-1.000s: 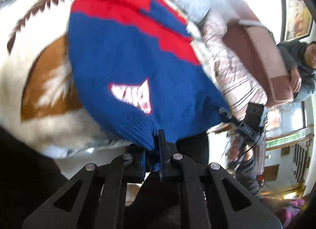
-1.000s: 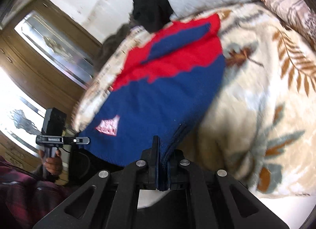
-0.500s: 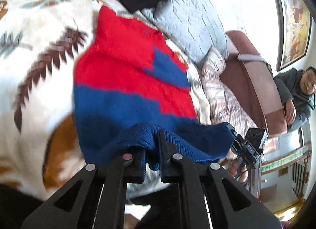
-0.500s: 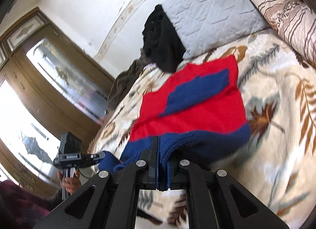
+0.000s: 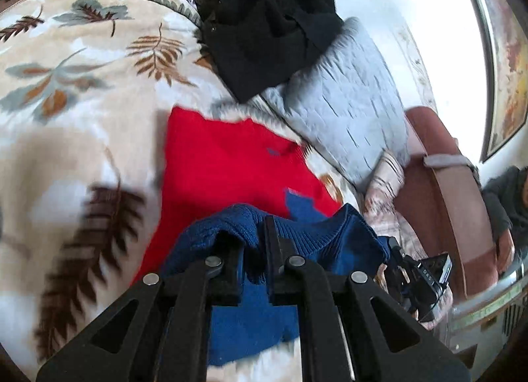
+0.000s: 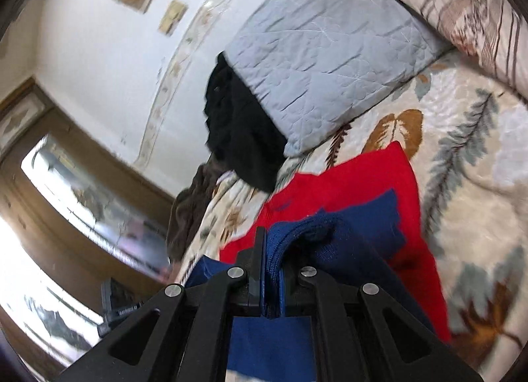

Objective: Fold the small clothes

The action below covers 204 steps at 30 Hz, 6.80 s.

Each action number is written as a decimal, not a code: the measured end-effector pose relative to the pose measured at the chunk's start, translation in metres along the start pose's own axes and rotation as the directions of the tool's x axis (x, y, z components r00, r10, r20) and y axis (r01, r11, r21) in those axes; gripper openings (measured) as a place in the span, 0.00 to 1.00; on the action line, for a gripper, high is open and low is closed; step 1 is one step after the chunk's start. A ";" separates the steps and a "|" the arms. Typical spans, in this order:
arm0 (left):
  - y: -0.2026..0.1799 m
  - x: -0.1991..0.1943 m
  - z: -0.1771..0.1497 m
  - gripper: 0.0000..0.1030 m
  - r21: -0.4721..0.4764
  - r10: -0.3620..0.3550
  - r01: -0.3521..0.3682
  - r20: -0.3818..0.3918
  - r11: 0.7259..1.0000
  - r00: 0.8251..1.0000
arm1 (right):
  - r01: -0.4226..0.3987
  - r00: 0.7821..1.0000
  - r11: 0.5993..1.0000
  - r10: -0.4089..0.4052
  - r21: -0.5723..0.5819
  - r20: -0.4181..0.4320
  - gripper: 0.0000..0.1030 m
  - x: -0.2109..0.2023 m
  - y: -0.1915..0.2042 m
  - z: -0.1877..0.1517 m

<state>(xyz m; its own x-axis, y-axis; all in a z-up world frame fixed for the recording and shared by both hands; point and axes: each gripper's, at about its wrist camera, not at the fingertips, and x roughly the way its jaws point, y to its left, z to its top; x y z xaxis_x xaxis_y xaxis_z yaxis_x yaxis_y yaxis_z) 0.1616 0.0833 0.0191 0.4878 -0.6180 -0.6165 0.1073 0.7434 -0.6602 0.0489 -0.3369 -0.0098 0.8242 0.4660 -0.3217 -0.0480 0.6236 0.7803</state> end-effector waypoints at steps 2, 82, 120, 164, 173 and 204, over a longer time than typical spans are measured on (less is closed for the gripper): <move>0.002 0.014 0.017 0.07 0.001 0.011 -0.011 0.010 1.000 1.000 | -0.014 1.000 0.999 0.013 0.053 0.028 0.05 0.023 -0.014 0.013; -0.006 0.095 0.002 0.49 0.229 0.416 -0.416 0.051 0.880 0.908 | 0.447 0.894 0.894 -0.447 -0.026 0.016 0.22 0.048 -0.057 0.016; 0.016 0.048 -0.001 0.60 0.006 0.365 -0.365 -0.052 0.931 0.930 | 0.514 0.853 0.836 -0.523 0.195 -0.006 0.56 -0.027 -0.035 -0.015; 0.040 0.077 0.010 0.67 -0.007 0.398 -0.399 -0.061 0.917 0.915 | 0.567 0.824 0.821 -0.565 -0.063 0.043 0.37 0.049 -0.017 -0.020; 0.033 0.071 0.008 0.67 0.017 0.427 -0.427 -0.045 0.904 0.903 | 0.560 0.827 0.817 -0.562 -0.139 0.031 0.41 0.057 -0.008 -0.023; 0.026 0.066 0.009 0.67 0.149 0.573 -0.575 0.059 0.805 0.818 | 0.632 0.775 0.772 -0.631 -0.071 0.043 0.46 0.039 -0.040 -0.009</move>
<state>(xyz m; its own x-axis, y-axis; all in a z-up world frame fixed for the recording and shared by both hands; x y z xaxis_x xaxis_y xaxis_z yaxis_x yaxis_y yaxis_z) 0.2042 0.0639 -0.0347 0.5115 -0.0644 -0.8569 -0.0648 0.9915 -0.1132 0.0776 -0.3383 -0.0581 0.6934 -0.0595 -0.7181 0.4441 0.8200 0.3609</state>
